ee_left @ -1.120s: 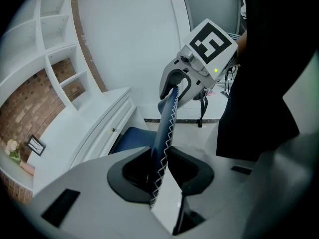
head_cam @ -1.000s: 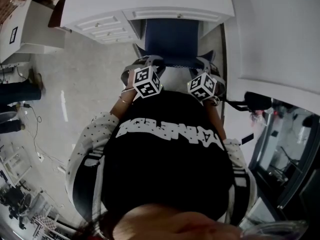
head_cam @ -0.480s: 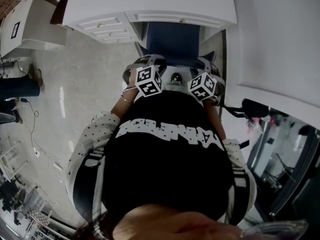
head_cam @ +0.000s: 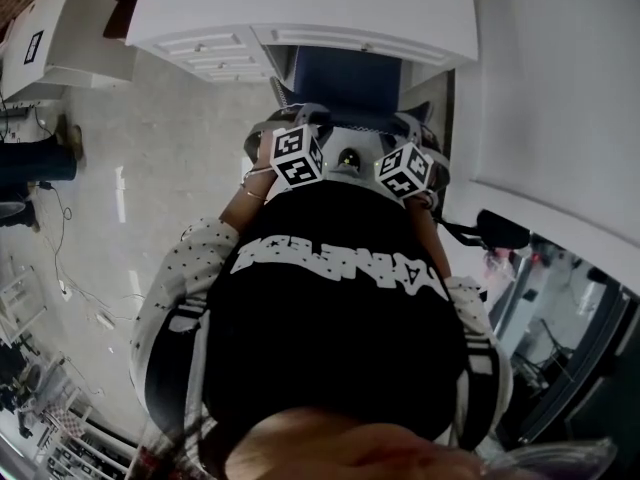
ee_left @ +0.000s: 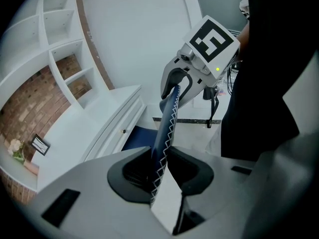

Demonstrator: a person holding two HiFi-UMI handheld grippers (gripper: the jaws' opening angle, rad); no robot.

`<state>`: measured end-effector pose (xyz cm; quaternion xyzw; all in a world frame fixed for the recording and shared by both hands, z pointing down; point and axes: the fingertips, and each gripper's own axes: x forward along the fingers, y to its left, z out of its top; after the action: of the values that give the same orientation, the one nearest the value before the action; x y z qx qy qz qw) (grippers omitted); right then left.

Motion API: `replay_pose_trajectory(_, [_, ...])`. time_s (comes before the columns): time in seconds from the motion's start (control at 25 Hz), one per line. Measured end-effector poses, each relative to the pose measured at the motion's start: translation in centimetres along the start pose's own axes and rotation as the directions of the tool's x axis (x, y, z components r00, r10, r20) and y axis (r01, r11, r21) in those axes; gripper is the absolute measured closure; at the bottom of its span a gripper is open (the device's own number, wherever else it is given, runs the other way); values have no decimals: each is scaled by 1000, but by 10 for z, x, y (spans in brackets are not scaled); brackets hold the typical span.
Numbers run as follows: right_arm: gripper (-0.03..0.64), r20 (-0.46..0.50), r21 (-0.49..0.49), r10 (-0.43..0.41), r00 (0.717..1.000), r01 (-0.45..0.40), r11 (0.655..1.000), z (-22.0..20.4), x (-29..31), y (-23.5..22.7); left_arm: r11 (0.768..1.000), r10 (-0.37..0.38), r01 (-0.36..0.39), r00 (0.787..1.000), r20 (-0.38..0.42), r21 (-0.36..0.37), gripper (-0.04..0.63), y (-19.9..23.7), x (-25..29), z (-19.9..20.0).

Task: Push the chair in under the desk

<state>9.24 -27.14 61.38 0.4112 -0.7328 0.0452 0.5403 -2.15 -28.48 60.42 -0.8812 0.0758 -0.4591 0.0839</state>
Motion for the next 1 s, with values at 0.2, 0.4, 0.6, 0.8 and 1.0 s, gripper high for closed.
replay_pose_trajectory(0.2, [428,7,-7,7,1000,-7,1000,2,3,-6,1000,7,-7,1000,-2,-3,466,6,1,2])
replay_pose_trajectory(0.4, [428,14,-20,4,1000,-4,1000,5,11,-15,1000,15,-15,1000,-10,-9,466,16,7,3])
replay_pose_trajectory(0.6, [428,20,-29,11,1000,-11,1000,7,14,-20,1000,11,-11,1000,-16,-12,466,23,9,3])
replay_pose_trajectory(0.8, [430,32,-38,25,999,-24,999,12,17,-23,1000,17,-17,1000,-24,-20,466,29,10,2])
replay_pose_trajectory(1.0, [430,35,-49,19,999,-17,999,14,21,-29,999,28,-29,999,-26,-23,466,36,12,3])
